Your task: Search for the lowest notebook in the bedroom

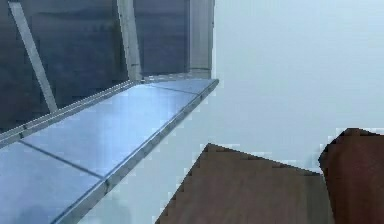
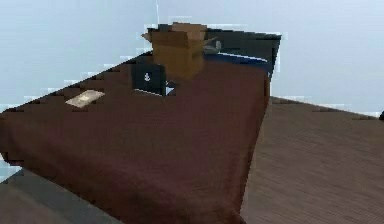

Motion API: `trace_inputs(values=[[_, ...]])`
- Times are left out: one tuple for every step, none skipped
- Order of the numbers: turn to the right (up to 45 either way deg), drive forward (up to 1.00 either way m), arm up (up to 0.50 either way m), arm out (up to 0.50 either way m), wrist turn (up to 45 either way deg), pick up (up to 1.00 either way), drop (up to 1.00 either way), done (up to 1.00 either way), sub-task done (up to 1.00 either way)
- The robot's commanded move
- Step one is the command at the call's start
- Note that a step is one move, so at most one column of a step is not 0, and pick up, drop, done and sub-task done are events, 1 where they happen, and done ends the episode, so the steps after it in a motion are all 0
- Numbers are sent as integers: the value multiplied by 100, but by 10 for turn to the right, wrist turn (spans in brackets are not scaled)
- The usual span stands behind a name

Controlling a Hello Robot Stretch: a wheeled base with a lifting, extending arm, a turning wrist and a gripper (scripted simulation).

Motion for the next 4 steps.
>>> trace_inputs(values=[[270, 0, 0, 0, 0, 0, 0, 0, 0], [0, 100, 0, 0, 0, 0, 0, 0, 0], [0, 35, 0, 0, 0, 0, 0, 0, 0], [450, 0, 0, 0, 0, 0, 0, 0, 0]])
